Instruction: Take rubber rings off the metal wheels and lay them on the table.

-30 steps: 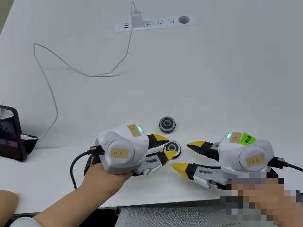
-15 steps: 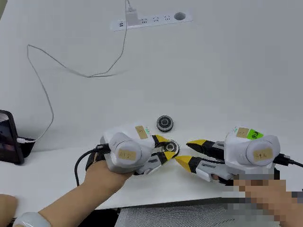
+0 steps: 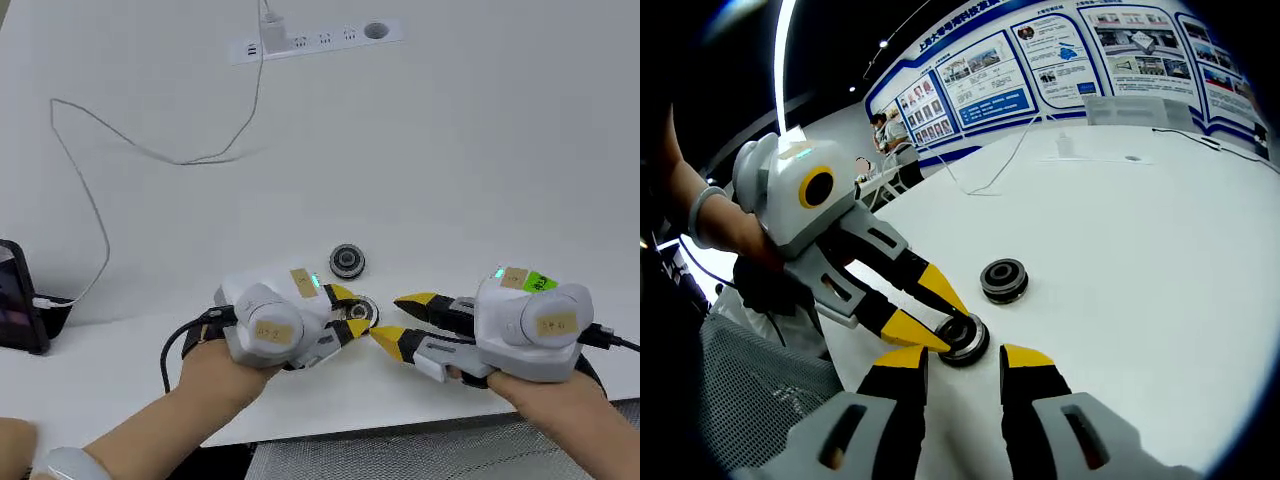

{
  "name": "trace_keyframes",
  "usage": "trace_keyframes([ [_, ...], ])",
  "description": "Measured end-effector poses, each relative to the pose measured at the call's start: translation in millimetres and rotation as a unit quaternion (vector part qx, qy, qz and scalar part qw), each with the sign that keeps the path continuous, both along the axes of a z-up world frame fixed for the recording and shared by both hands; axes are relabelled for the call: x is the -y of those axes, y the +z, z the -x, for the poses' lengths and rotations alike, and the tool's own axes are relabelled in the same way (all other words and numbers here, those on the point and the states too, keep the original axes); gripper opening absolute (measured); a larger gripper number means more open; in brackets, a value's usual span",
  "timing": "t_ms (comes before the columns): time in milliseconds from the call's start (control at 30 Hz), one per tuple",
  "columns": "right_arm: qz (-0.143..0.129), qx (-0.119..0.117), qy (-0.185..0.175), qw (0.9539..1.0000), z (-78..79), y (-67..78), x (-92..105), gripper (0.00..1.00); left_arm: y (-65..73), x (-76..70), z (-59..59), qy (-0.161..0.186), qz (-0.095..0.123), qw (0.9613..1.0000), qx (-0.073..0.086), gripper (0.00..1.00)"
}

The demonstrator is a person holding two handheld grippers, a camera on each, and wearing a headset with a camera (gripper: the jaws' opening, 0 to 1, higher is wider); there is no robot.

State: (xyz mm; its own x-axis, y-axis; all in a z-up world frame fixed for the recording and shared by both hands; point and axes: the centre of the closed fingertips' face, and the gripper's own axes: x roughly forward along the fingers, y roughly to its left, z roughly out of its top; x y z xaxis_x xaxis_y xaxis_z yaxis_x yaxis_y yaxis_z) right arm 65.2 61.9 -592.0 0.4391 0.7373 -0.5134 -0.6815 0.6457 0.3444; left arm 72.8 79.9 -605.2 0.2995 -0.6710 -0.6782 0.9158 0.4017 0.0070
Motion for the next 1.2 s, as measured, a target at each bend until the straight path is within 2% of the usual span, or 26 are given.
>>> trace_keyframes([
  [200, -0.004, -0.003, -0.006, 1.0, -2.2, 0.0, 1.8, 0.3, -0.1, 0.9, -1.4, -0.004, -0.003, 1.0, 0.005, 0.14],
  [367, -0.018, -0.011, -0.019, 0.9996, -5.2, 0.5, 1.4, 0.29, -1.0, 0.8, -1.5, -0.006, 0.0, 1.0, 0.005, 0.14],
  [533, -0.031, -0.045, -0.052, 0.9971, -10.2, -4.9, 2.7, 0.23, -1.8, 0.8, -1.9, 0.001, 0.008, 1.0, 0.005, 0.14],
  [667, -0.045, -0.077, -0.08, 0.9928, -13.6, -10.6, 3.9, 0.18, -1.5, 0.6, -2.2, 0.002, 0.011, 0.9999, 0.006, 0.13],
  [833, -0.061, -0.101, -0.097, 0.9882, -15.5, -14.3, 3.2, 0.16, -1.8, -0.1, -2.4, 0.002, 0.011, 0.9999, 0.006, 0.13],
  [1033, -0.09, -0.14, -0.118, 0.979, -15.5, -17.8, 0.5, 0.17, -1.7, -0.8, -2.7, 0.006, 0.015, 0.9998, 0.007, 0.13],
  [1133, -0.095, -0.16, -0.12, 0.9752, -12.4, -22.6, -1.8, 0.18, -1.3, -0.9, -2.9, 0.006, 0.017, 0.9998, 0.008, 0.13],
  [1167, -0.103, -0.161, -0.128, 0.9732, -14.3, -22.4, -1.7, 0.18, -1.1, -0.9, -2.8, 0.006, 0.017, 0.9998, 0.008, 0.13],
  [1200, -0.109, -0.173, -0.133, 0.9699, -13.2, -22.9, -2.2, 0.18, -1.0, -1.1, -2.7, 0.006, 0.017, 0.9998, 0.008, 0.13],
])
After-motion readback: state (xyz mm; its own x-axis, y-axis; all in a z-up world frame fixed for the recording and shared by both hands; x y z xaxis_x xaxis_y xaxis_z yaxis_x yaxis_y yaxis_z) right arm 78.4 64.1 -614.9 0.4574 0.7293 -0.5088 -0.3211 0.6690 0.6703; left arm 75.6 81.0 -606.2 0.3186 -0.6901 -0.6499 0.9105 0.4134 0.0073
